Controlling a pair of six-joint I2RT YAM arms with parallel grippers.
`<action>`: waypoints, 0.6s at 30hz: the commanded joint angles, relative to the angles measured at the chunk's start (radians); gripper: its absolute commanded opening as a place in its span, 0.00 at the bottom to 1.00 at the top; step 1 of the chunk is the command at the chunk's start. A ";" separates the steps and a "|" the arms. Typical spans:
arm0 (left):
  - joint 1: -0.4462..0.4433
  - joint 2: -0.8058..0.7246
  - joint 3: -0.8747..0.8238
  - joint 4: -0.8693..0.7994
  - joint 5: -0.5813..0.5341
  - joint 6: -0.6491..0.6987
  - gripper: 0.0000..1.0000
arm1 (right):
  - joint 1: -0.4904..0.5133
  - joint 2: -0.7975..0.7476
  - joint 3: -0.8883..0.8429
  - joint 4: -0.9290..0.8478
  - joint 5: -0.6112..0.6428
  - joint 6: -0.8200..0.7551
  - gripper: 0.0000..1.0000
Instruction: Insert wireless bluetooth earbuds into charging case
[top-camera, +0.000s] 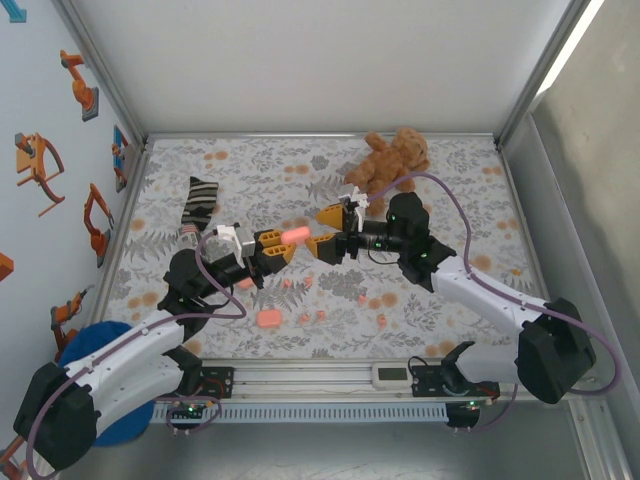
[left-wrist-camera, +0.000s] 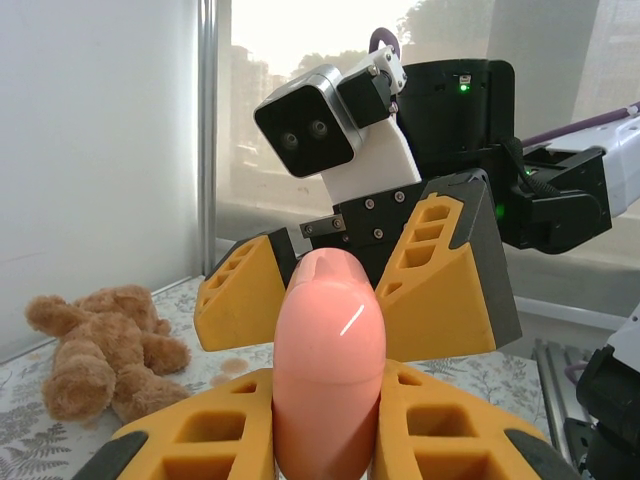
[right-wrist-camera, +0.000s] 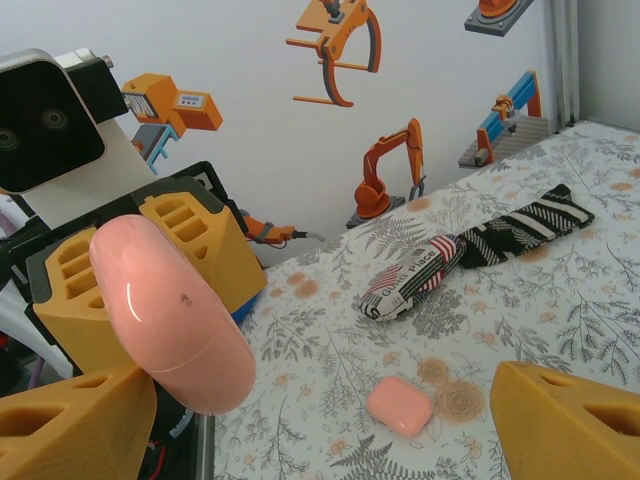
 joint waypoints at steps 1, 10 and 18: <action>-0.006 -0.014 0.016 -0.007 0.022 0.023 0.00 | 0.006 0.005 0.046 0.060 0.017 0.013 0.85; -0.007 -0.014 0.017 -0.026 0.021 0.034 0.00 | 0.005 0.009 0.059 0.066 0.020 0.019 0.85; -0.009 -0.017 0.017 -0.037 0.021 0.037 0.00 | 0.005 0.009 0.075 0.059 0.043 0.017 0.85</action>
